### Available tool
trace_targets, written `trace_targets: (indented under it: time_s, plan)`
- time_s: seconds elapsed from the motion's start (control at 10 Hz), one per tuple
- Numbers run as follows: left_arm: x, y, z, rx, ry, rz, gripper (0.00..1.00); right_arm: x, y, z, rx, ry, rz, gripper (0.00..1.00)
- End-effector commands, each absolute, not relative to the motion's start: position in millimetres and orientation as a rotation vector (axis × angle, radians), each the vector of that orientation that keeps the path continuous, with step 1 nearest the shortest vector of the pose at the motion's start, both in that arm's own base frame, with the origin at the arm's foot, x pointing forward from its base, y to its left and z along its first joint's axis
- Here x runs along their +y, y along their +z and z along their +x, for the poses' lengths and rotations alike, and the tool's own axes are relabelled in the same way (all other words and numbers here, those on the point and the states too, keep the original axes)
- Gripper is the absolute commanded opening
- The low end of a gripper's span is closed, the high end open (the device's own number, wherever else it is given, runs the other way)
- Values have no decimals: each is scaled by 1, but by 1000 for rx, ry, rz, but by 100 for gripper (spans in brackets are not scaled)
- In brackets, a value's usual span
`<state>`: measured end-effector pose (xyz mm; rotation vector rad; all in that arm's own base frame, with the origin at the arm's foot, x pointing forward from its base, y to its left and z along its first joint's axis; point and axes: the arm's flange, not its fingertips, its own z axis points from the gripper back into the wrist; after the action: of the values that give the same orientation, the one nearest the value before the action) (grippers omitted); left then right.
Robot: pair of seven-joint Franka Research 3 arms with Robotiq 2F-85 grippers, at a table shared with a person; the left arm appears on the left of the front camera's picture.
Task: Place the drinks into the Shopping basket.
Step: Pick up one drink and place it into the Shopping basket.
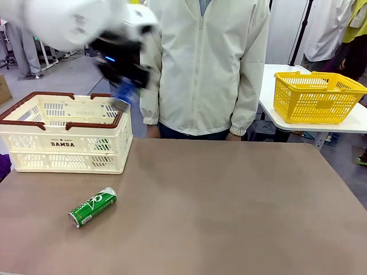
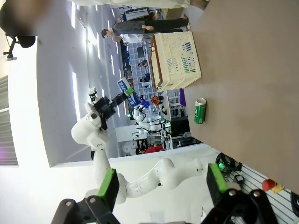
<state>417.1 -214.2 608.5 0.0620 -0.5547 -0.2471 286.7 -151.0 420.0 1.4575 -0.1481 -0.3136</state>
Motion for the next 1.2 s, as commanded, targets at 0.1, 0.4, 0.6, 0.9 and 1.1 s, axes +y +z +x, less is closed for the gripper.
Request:
trace_targets:
  time_s: [0.1, 0.4, 0.6, 0.9, 1.1]
  plan:
    - [-103, 564, 423, -447, 77, 161, 0, -152, 421, 284, -151, -295, 1457, 100]
    - [-58, 559, 400, -411, 222, -72, 0, -152, 421, 284, -151, -295, 1457, 100]
    - [-46, 542, 423, -397, 156, 135, 0, -152, 421, 284, -151, -295, 1457, 100]
    - [-59, 531, 419, -500, -13, 79, 0, -152, 421, 284, -151, -295, 1457, 100]
    - [-40, 551, 483, -521, -145, 38, 0, -152, 421, 284, -151, -295, 1457, 100]
